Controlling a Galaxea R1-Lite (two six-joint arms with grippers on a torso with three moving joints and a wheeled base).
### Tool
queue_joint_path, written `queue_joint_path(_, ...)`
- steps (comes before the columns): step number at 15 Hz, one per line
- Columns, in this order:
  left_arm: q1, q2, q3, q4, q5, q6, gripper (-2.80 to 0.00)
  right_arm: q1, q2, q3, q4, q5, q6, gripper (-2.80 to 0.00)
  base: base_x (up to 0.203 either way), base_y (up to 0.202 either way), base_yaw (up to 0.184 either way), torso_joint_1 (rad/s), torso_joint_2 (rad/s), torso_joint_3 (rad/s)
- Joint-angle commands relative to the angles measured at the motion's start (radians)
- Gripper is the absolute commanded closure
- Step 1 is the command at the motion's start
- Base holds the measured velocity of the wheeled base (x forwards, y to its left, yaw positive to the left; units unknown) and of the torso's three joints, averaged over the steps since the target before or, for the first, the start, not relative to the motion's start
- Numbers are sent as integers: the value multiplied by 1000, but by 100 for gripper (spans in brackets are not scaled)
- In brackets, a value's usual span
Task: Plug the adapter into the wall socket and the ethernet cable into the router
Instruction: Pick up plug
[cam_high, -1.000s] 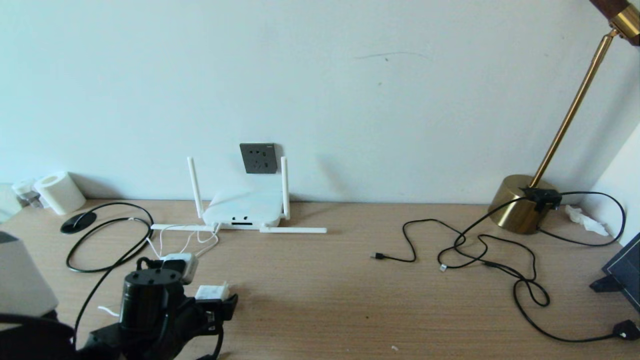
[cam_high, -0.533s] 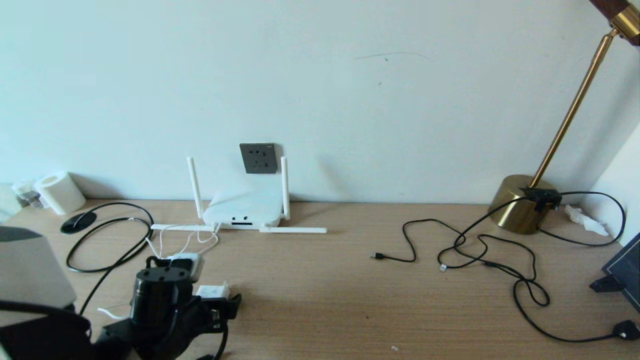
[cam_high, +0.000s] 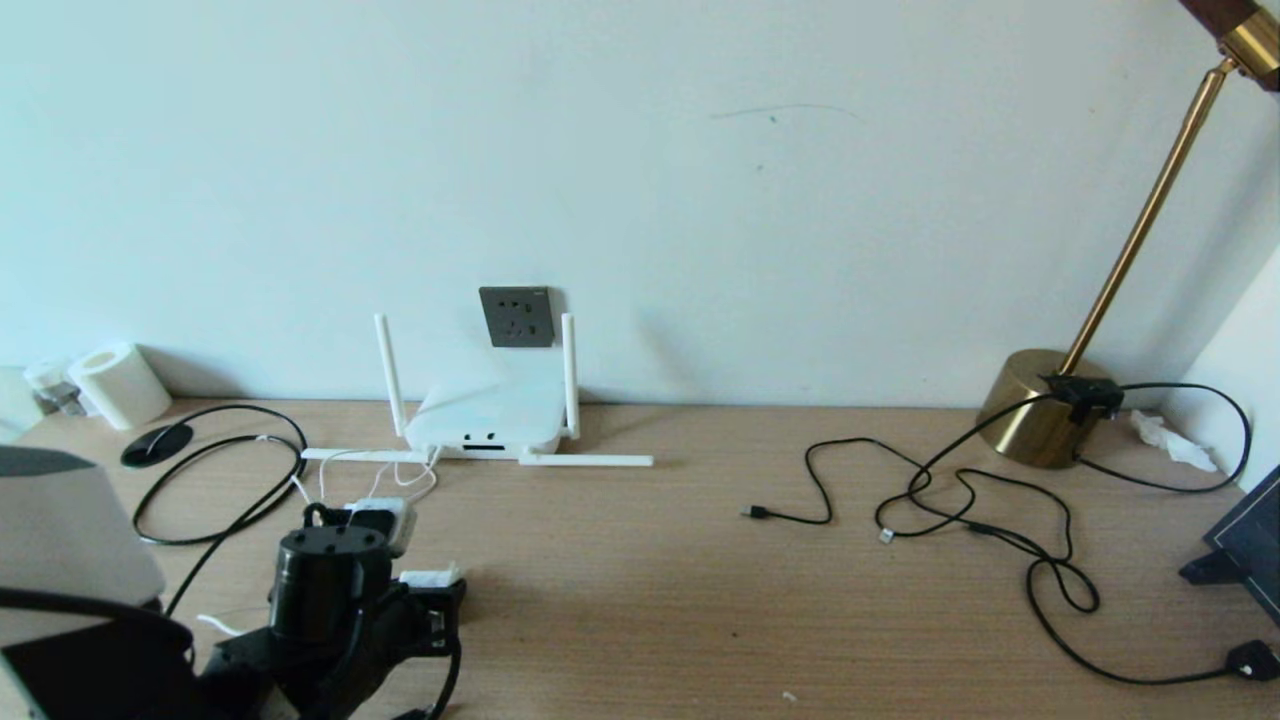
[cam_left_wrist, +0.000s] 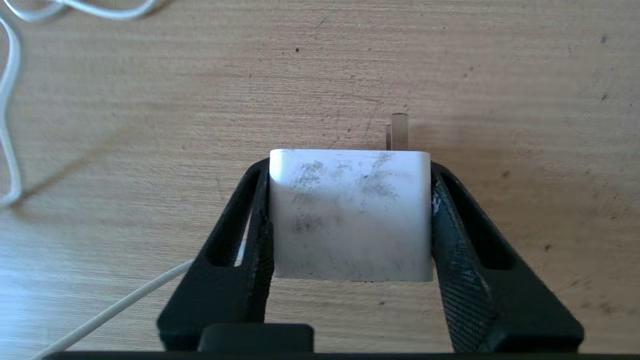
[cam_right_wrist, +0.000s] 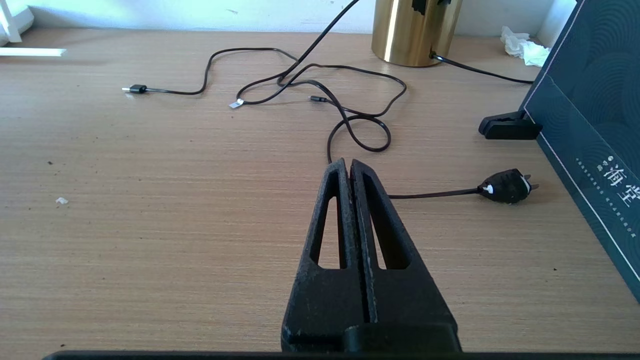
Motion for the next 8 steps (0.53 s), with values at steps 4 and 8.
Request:
queue_joint_path(4,4,-13,25,-5,3,59,0,0,0,0,-1,0,0,0,0,0,0,0,0,0)
queue_joint_path(8,3,-107,42,72,-11,84,0,0,0,0,0,0,0,0,0,0,0,0,0,0)
